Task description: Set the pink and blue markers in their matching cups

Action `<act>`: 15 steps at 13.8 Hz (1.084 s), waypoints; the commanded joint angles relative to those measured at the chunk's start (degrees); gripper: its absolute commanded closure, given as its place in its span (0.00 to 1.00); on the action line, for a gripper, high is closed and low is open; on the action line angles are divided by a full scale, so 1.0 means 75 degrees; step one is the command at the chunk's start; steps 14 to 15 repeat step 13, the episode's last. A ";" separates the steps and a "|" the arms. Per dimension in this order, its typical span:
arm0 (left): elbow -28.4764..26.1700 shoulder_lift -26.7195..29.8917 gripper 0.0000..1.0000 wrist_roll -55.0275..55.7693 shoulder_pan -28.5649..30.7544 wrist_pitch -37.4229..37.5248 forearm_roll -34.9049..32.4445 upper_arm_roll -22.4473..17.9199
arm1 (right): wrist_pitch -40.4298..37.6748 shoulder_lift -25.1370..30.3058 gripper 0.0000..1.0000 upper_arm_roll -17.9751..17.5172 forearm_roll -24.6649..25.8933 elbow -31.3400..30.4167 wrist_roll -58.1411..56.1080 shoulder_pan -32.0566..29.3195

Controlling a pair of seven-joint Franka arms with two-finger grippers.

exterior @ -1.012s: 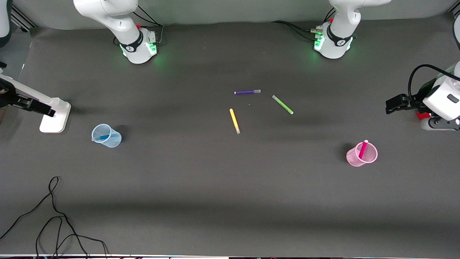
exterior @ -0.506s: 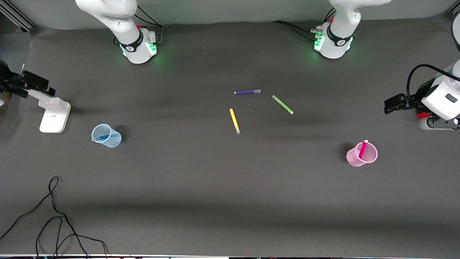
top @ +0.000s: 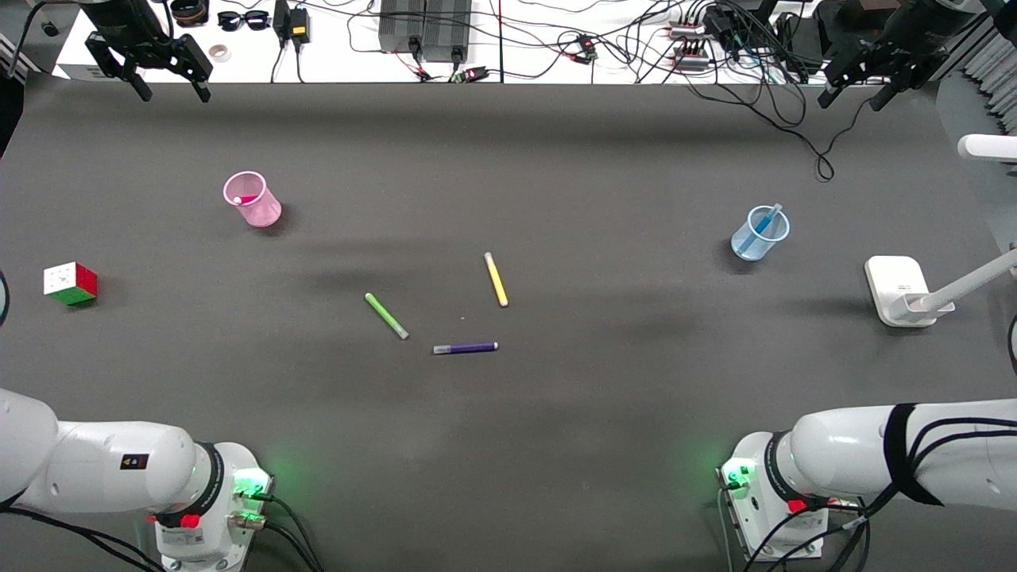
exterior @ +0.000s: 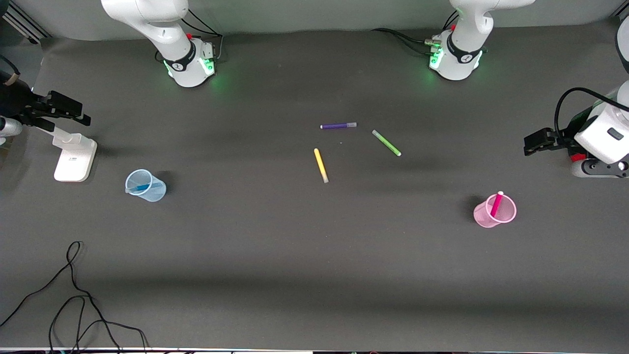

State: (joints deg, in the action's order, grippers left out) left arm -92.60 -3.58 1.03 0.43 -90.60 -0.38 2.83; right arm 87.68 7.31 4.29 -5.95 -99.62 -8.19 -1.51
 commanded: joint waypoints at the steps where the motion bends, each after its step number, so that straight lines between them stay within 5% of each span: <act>1: -0.0216 0.0243 0.00 -0.0079 -0.0057 -0.0013 0.0004 -0.0026 | 0.0017 -0.0317 0.00 0.0189 0.0310 0.0402 -0.0079 0.0445; 6: -0.0192 0.0231 0.00 -0.0102 -0.0057 -0.0002 -0.0031 -0.0026 | -0.0042 -0.0833 0.00 0.0588 0.0547 0.1141 0.0331 0.0811; 15: -0.0146 0.0231 0.00 -0.0114 -0.0033 0.0010 -0.0043 -0.0026 | -0.0054 -0.0904 0.00 0.0588 0.0523 0.1201 0.0319 0.0729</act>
